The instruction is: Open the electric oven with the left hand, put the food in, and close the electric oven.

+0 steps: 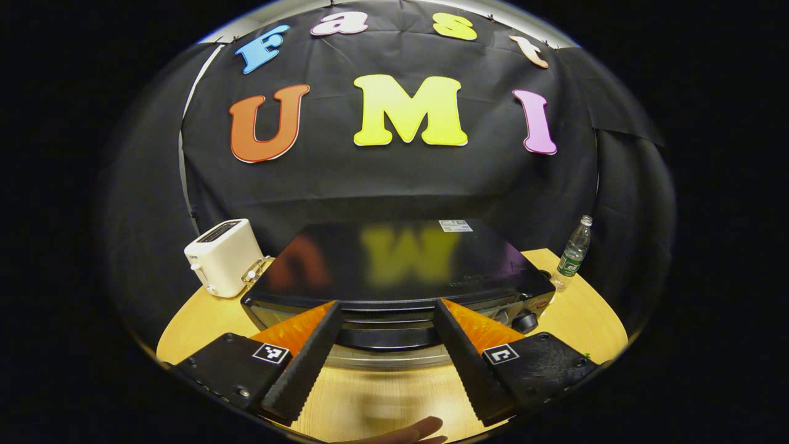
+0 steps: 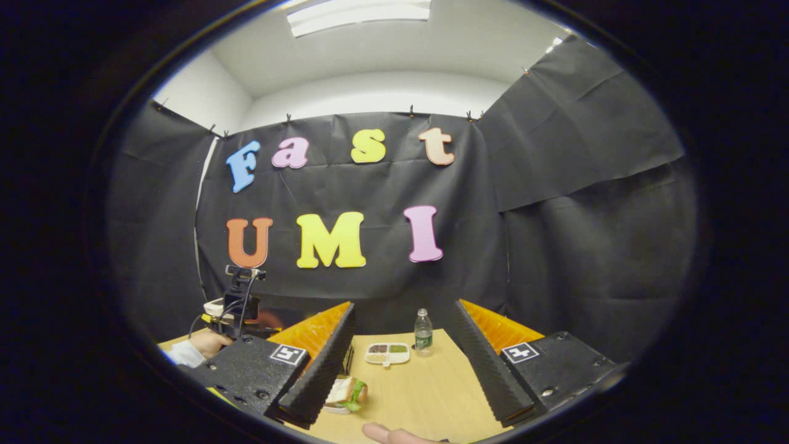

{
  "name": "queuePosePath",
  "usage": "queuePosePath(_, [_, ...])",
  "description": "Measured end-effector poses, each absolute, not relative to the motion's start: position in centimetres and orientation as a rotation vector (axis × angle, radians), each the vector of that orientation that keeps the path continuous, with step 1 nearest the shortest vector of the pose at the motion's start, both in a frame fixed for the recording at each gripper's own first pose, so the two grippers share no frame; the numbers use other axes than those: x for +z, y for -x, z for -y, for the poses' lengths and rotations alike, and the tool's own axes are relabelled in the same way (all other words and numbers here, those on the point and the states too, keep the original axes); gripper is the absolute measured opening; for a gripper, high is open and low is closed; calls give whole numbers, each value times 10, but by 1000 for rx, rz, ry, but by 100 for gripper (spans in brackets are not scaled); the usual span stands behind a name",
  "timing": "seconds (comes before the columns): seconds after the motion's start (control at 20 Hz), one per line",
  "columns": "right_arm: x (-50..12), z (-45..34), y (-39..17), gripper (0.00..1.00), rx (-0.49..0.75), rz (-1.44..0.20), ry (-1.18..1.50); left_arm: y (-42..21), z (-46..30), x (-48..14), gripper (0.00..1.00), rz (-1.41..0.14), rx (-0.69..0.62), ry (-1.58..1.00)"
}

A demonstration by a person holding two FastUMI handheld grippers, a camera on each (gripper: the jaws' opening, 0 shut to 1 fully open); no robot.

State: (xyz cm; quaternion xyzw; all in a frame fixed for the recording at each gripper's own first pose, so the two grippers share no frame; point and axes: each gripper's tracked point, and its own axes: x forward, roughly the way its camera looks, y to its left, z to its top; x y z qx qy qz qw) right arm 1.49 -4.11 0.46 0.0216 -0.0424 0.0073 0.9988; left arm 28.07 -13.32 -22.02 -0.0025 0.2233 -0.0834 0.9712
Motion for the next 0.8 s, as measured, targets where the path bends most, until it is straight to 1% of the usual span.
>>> queuePosePath(0.4, [-5,42,-4,100,13,51,-78,-228,128,-233,99,-466,-168,8])
queuePosePath(0.8, [-13,48,4,100,-4,37,-84,-164,123,-272,97,-444,-168,16])
